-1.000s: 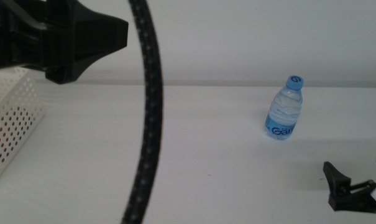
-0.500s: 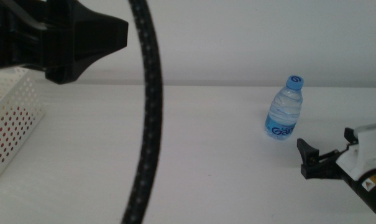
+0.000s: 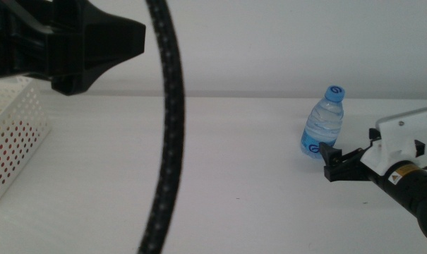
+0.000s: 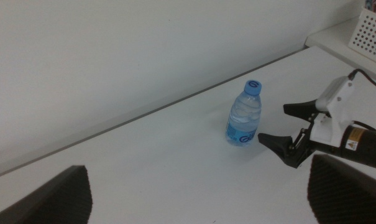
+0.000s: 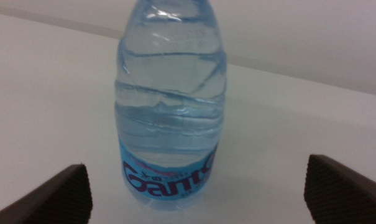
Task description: Use arms to grab the bottles and put them into the dustbin to the left of the table.
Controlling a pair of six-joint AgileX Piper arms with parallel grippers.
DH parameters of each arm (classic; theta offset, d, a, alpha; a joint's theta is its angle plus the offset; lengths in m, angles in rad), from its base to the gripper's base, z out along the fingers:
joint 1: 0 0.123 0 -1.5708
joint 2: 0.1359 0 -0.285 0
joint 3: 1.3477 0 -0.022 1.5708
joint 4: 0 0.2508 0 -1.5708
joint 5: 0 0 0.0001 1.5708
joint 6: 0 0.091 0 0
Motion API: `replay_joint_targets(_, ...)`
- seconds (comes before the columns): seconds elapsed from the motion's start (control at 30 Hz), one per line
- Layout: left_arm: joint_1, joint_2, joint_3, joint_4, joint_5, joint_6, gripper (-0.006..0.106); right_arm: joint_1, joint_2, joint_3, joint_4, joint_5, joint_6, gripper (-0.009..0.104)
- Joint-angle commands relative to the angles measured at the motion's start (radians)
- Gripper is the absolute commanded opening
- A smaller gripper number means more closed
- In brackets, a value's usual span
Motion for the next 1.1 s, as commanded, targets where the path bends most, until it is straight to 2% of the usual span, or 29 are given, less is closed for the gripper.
replay_joint_targets(0.0,-0.010,-0.005,-0.002,0.002,-0.017,-0.007,0.093,0.003,0.025,-0.021,-0.027,0.012,-0.014,0.090)
replay_joint_targets(1.07,-0.010,-0.005,-0.002,0.002,-0.017,-0.005,0.093,0.003,0.166,-0.157,-0.027,0.009,-0.011,0.090)
